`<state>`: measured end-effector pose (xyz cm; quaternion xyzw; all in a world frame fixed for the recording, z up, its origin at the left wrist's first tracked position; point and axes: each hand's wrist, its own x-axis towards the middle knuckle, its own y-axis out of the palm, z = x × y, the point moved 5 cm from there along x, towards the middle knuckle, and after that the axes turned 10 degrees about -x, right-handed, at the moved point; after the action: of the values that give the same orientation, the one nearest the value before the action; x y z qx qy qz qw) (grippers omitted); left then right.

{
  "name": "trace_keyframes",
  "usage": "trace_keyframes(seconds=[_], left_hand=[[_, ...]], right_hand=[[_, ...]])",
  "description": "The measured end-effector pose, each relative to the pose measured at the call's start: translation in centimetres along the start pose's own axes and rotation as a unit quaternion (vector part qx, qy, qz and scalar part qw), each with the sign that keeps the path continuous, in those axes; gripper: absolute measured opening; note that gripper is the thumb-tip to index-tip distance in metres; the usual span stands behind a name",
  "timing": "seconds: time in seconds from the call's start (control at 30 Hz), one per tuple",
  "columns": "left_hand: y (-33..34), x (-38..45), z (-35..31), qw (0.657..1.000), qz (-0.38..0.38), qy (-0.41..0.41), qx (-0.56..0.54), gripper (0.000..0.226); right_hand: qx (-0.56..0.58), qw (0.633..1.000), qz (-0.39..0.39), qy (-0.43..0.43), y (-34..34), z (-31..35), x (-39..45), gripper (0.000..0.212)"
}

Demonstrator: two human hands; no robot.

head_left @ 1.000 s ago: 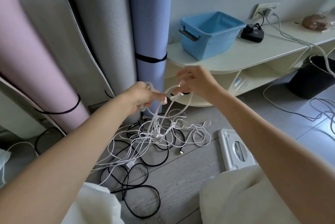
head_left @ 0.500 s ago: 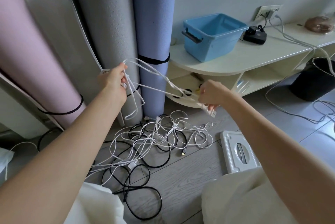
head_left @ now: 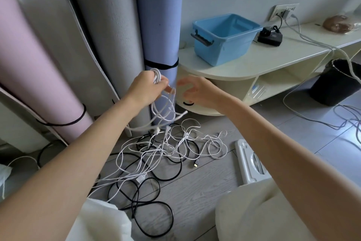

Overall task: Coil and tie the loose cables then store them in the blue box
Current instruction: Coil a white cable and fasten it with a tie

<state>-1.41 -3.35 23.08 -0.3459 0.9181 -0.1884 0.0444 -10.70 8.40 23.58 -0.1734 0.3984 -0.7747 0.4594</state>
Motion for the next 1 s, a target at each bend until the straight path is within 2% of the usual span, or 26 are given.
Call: trace_keyframes(seconds=[0.07, 0.13, 0.2, 0.3, 0.4, 0.47, 0.57, 0.63, 0.67, 0.7, 0.77, 0.8, 0.9, 1.0], left_hand=[[-0.5, 0.0, -0.5, 0.997, -0.04, 0.033, 0.054, 0.02], [-1.1, -0.2, -1.0, 0.984, -0.091, 0.068, 0.139, 0.023], [-1.2, -0.7, -1.8, 0.977, -0.111, 0.093, 0.158, 0.025], [-0.5, -1.1, -2.5, 0.996, -0.06, 0.07, 0.007, 0.021], [0.1, -1.3, -3.1, 0.987, -0.004, 0.027, -0.158, 0.024], [0.2, -1.2, -3.4, 0.955, 0.026, -0.005, -0.296, 0.029], [-0.1, -1.1, -4.0, 0.879, 0.065, -0.053, -0.47, 0.037], [-0.2, -1.3, -4.3, 0.848, 0.106, -0.091, -0.511, 0.038], [0.1, -1.7, -4.4, 0.853, 0.136, -0.113, -0.491, 0.041], [0.5, -2.1, -4.3, 0.872, 0.17, -0.132, -0.44, 0.043], [1.6, -3.3, -3.6, 0.907, 0.25, -0.164, -0.298, 0.046], [2.0, -3.8, -3.2, 0.911, 0.288, -0.172, -0.241, 0.046], [2.6, -5.0, -2.4, 0.899, 0.371, -0.168, -0.159, 0.042], [2.2, -5.7, -3.1, 0.873, 0.427, -0.14, -0.191, 0.045]], right_hand=[[-0.014, 0.999, -0.048, 0.003, -0.9, 0.1, 0.1, 0.032], [0.001, 0.999, -0.036, -0.006, -0.7, 0.3, 0.1, 0.025], [-0.003, 0.999, -0.016, -0.032, 0.3, 0.5, 0.1, 0.022], [0.038, 0.997, 0.006, -0.072, 0.8, 1.6, -0.3, 0.025], [0.066, 0.989, 0.093, -0.095, 1.8, 2.4, -0.9, 0.023], [0.075, 0.979, 0.159, -0.1, 2.9, 2.5, -1.4, 0.012], [0.157, 0.965, 0.189, -0.087, 3.1, 2.1, -1.6, 0.026], [0.163, 0.964, 0.196, -0.074, 2.6, 1.4, -1.8, 0.035], [0.141, 0.968, 0.199, -0.061, 2.4, 0.9, -1.9, 0.039], [0.101, 0.973, 0.201, -0.047, 2.3, 0.4, -2.0, 0.043], [0.001, 0.98, 0.198, -0.023, 2.2, -1.0, -1.8, 0.045], [-0.047, 0.981, 0.187, -0.011, 2.0, -1.8, -1.5, 0.043], [-0.112, 0.985, 0.129, 0.025, 0.3, -3.3, -0.8, 0.035], [-0.031, 0.996, 0.074, 0.035, -1.3, -3.5, -0.6, 0.051]])
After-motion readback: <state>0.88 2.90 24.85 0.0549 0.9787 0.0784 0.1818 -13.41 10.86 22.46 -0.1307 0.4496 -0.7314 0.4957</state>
